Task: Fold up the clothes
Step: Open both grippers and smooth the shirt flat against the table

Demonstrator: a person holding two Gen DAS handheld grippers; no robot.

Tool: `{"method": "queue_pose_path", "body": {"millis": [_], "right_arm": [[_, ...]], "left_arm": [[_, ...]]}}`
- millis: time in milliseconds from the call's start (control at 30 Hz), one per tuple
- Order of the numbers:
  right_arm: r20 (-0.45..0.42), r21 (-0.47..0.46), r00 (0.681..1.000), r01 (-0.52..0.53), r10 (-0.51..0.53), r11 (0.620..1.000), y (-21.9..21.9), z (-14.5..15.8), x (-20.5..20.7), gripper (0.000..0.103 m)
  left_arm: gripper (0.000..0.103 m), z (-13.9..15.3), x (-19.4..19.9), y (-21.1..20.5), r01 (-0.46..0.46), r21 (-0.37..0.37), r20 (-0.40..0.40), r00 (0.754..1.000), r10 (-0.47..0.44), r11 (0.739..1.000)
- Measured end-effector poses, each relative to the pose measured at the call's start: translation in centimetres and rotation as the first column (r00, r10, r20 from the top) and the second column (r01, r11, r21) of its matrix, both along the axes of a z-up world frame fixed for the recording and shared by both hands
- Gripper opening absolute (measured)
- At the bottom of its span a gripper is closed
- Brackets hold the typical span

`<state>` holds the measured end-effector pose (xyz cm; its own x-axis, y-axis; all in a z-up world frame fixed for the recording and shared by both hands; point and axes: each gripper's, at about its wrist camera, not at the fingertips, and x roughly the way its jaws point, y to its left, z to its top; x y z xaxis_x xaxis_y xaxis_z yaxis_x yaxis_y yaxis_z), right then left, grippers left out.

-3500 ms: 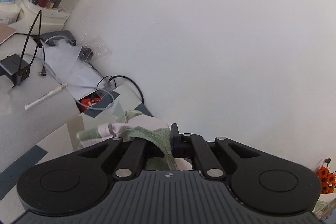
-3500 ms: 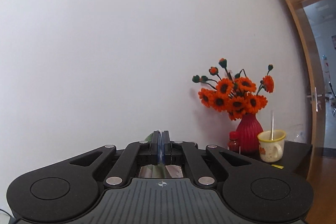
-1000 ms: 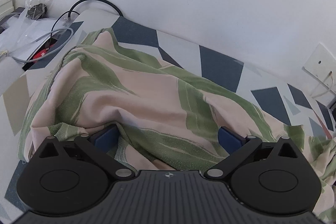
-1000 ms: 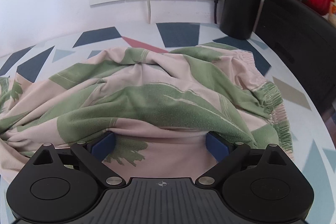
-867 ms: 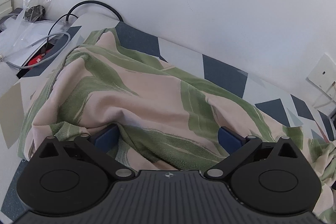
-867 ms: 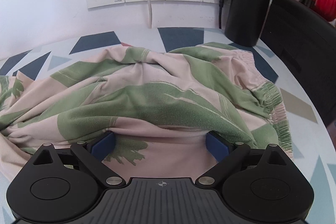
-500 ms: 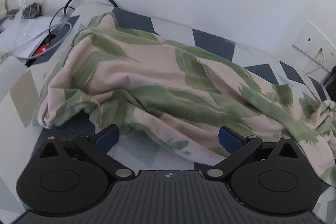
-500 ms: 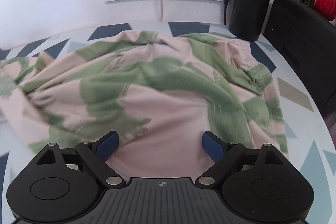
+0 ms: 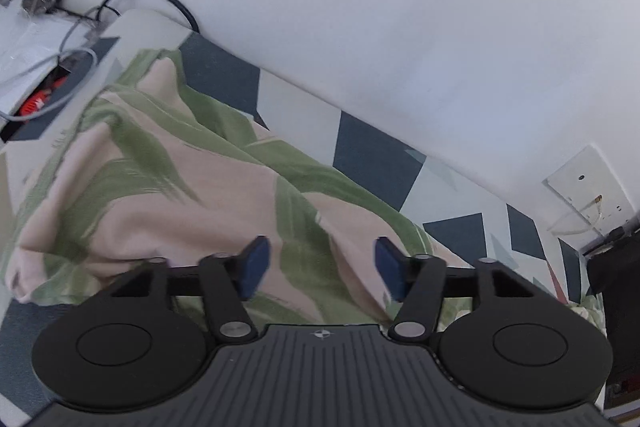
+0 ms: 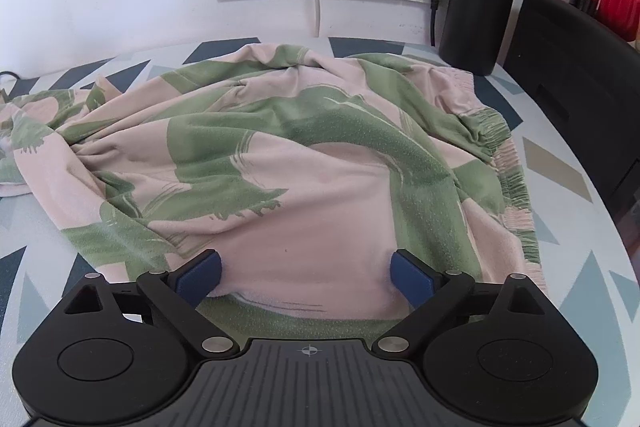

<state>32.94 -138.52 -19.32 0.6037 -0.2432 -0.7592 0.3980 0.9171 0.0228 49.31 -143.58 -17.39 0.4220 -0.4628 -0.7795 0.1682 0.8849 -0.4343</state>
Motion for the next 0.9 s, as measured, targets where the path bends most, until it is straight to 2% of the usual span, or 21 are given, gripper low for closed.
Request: {"method": "queue_pose_path", "body": {"millis": [67, 167, 233, 267, 467, 533, 633, 700, 733, 767, 800, 867, 900], "right_arm": [[0.009, -0.004, 1.0, 0.0, 0.0, 1.0, 0.0, -0.1, -0.2, 0.091], [0.022, -0.009, 1.0, -0.003, 0.003, 1.0, 0.1, -0.1, -0.4, 0.091], [0.026, -0.011, 1.0, -0.008, 0.009, 1.0, 0.0, -0.2, -0.5, 0.091], [0.028, -0.012, 1.0, -0.012, 0.012, 1.0, 0.0, -0.2, -0.5, 0.092], [0.026, -0.009, 0.999, -0.028, 0.028, 1.0, -0.5, -0.3, -0.3, 0.098], [0.02, -0.007, 0.999, -0.028, 0.028, 1.0, -0.6, -0.3, -0.1, 0.1], [0.008, -0.002, 1.0, -0.023, 0.023, 1.0, -0.7, -0.3, 0.3, 0.101], [0.007, -0.001, 1.0, -0.014, 0.014, 1.0, -0.6, -0.3, 0.5, 0.101], [0.008, -0.002, 1.0, -0.01, 0.01, 1.0, -0.6, -0.3, 0.5, 0.101], [0.009, -0.002, 1.0, -0.007, 0.007, 1.0, -0.6, -0.4, 0.6, 0.102], [0.01, -0.003, 1.0, -0.003, 0.003, 1.0, -0.5, -0.4, 0.6, 0.102], [0.011, -0.004, 1.0, 0.004, -0.004, 1.0, -0.5, -0.4, 0.7, 0.102], [0.011, -0.004, 1.0, 0.006, -0.006, 1.0, -0.5, -0.4, 0.8, 0.102]], "left_arm": [[0.053, -0.9, 1.5, -1.0, -0.031, 0.005, -0.037, 0.999, 0.031, 1.0], [0.052, -1.4, 2.6, -2.1, -0.054, 0.038, -0.029, 0.998, 0.055, 0.998], [0.029, -1.3, 2.8, -2.5, -0.056, 0.056, -0.005, 0.998, 0.057, 0.997], [0.0, -1.3, 2.7, -2.5, -0.059, 0.064, 0.003, 0.998, 0.059, 0.996], [0.0, 0.3, 0.9, -0.8, -0.011, 0.062, 0.054, 0.999, 0.007, 0.998], [0.0, 1.1, 0.3, 0.3, -0.014, 0.038, 0.065, 0.998, 0.012, 0.999], [0.0, 2.1, -0.5, 2.2, -0.033, -0.01, 0.055, 0.998, 0.034, 0.999], [0.002, 2.2, -0.6, 3.1, -0.056, -0.022, 0.011, 0.998, 0.056, 0.998], [0.007, 2.0, -0.5, 3.3, -0.063, -0.022, -0.014, 0.998, 0.063, 0.998], [0.019, 1.9, -0.5, 3.2, -0.061, -0.017, -0.02, 0.998, 0.06, 0.998], [0.024, 1.8, -0.4, 3.0, -0.054, -0.012, -0.015, 0.998, 0.054, 0.998], [0.027, 1.2, -0.2, 2.1, -0.036, 0.012, -0.003, 0.999, 0.036, 0.999], [0.032, 0.8, 0.1, 1.6, -0.04, 0.02, -0.017, 0.999, 0.04, 0.999]]}}
